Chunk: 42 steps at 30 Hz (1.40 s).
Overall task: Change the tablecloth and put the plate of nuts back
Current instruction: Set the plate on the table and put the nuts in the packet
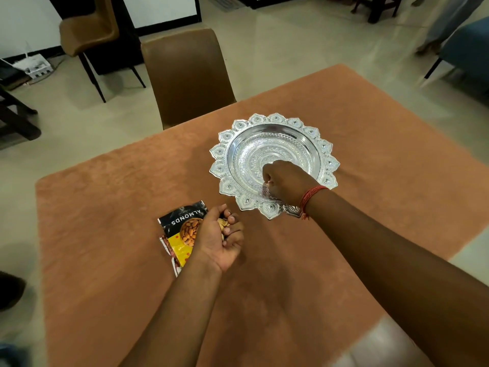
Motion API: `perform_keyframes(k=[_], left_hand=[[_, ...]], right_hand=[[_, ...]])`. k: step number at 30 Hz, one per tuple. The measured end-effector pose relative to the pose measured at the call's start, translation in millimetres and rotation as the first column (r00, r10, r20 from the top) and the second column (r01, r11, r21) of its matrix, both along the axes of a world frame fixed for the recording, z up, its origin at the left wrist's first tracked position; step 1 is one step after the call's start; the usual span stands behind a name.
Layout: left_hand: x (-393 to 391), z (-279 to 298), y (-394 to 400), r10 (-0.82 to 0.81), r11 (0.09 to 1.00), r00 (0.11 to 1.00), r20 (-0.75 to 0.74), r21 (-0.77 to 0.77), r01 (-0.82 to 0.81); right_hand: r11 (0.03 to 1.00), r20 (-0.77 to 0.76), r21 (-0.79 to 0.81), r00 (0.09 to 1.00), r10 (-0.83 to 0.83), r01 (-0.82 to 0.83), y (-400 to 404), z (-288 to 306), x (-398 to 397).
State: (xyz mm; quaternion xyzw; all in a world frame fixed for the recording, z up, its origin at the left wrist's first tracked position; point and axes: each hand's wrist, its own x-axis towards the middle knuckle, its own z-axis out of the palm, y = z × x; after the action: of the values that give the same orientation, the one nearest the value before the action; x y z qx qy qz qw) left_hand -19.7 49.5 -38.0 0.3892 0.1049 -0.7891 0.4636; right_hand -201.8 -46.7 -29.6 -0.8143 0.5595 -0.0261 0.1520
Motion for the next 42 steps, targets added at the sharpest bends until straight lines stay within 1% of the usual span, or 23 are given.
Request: perform_keyframes(k=[3, 7, 11, 13, 15, 17, 18, 20, 21, 22, 25, 26, 28, 29, 31, 32, 33, 34, 35, 37, 39, 42], left_hand=[[1.6, 0.0, 2.8, 0.004, 1.0, 1.0, 0.0, 0.002, -0.004], [2.9, -1.4, 5.4, 0.014, 1.0, 1.0, 0.015, 0.011, -0.015], [1.2, -3.4, 6.7, 0.012, 1.0, 1.0, 0.026, 0.019, -0.013], [-0.6, -5.0, 6.4, 0.01, 1.0, 1.0, 0.028, 0.02, -0.01], [-3.4, -6.1, 5.8, 0.005, 1.0, 0.999, 0.035, 0.015, -0.005], [-5.8, -6.1, 6.1, -0.003, 1.0, 0.999, 0.046, 0.008, 0.003], [-6.8, -7.1, 6.7, -0.017, 1.0, 0.998, 0.065, 0.001, 0.017], [-9.6, -8.1, 11.3, -0.05, 0.999, 0.991, 0.126, -0.004, 0.051], [-11.8, -10.8, 14.2, -0.047, 0.999, 0.988, 0.147, -0.01, 0.049], [-13.9, -12.8, 18.1, -0.012, 0.999, 0.991, 0.137, -0.032, 0.017], [-18.7, -23.4, 28.9, 0.099, 0.987, 0.978, 0.182, -0.146, -0.072], [-18.1, -23.6, 29.8, 0.09, 0.986, 0.978, 0.189, -0.152, -0.061], [-14.2, -22.1, 27.0, 0.025, 0.995, 0.988, 0.153, -0.095, -0.01], [-11.5, -21.7, 25.3, 0.002, 0.997, 0.991, 0.13, -0.071, 0.008], [-8.0, -21.0, 21.4, -0.031, 0.998, 0.997, 0.077, -0.048, 0.035], [-7.4, -20.1, 19.6, -0.032, 0.999, 0.999, 0.041, -0.04, 0.034], [-7.7, -20.1, 18.2, -0.026, 0.999, 0.999, 0.021, -0.032, 0.027], [-8.0, -19.7, 17.3, -0.022, 0.999, 1.0, 0.015, -0.027, 0.022], [-8.4, -19.9, 16.6, -0.016, 1.0, 1.0, 0.017, -0.026, 0.017], [-10.5, -18.5, 16.0, -0.018, 0.999, 0.999, 0.029, -0.033, 0.019], [-12.2, -16.4, 15.5, -0.026, 0.999, 0.999, 0.032, -0.035, 0.027], [-12.6, -16.5, 15.1, -0.024, 0.999, 0.999, 0.036, -0.02, 0.025]], right_hand=[[0.999, 0.035, 0.041, 0.999, -0.006, 0.004, 5.7, 2.2, 1.2], [0.994, 0.086, 0.101, 0.996, 0.032, -0.04, 22.0, 4.1, 8.2], [0.989, 0.218, 0.139, 0.976, 0.009, -0.041, 34.6, 13.7, 10.6], [0.991, 0.266, 0.136, 0.964, -0.029, -0.008, 39.2, 17.8, 10.2], [0.995, 0.305, 0.091, 0.95, -0.07, 0.044, 44.8, 21.7, 12.9], [0.997, 0.364, -0.012, 0.929, -0.061, 0.07, 56.7, 26.8, 22.7], [0.997, 0.395, -0.062, 0.918, -0.026, 0.055, 65.7, 28.1, 31.0], [0.99, 0.414, -0.132, 0.906, 0.091, -0.039, 89.3, 27.5, 51.6], [0.984, 0.401, -0.152, 0.904, 0.146, -0.091, 101.5, 25.9, 61.3], [0.977, 0.381, -0.166, 0.905, 0.189, -0.134, 112.2, 23.5, 68.5], [0.951, 0.284, -0.248, 0.924, 0.256, -0.187, 125.4, 16.6, 74.7], [0.949, 0.263, -0.246, 0.928, 0.262, -0.198, 125.2, 15.5, 74.2], [0.955, 0.271, -0.213, 0.926, 0.262, -0.208, 121.3, 14.5, 71.0], [0.966, 0.311, -0.188, 0.923, 0.228, -0.175, 116.8, 15.3, 66.7], [0.988, 0.395, -0.151, 0.915, 0.077, -0.018, 98.0, 14.2, 50.0], [0.991, 0.386, -0.121, 0.922, -0.003, 0.054, 83.0, 13.6, 38.3], [0.994, 0.317, -0.06, 0.946, -0.071, 0.094, 67.0, 13.8, 26.7], [0.993, 0.212, 0.021, 0.97, -0.119, 0.117, 52.6, 13.6, 16.2], [0.987, 0.11, 0.093, 0.984, -0.138, 0.128, 41.9, 11.8, 9.0], [0.984, -0.026, 0.153, 0.996, -0.087, 0.09, 34.2, 4.1, 5.5], [0.993, -0.074, 0.116, 0.997, -0.011, 0.02, 41.0, -4.0, 8.6], [0.998, -0.052, -0.007, 0.997, 0.063, -0.063, 54.7, -13.5, 10.6]])
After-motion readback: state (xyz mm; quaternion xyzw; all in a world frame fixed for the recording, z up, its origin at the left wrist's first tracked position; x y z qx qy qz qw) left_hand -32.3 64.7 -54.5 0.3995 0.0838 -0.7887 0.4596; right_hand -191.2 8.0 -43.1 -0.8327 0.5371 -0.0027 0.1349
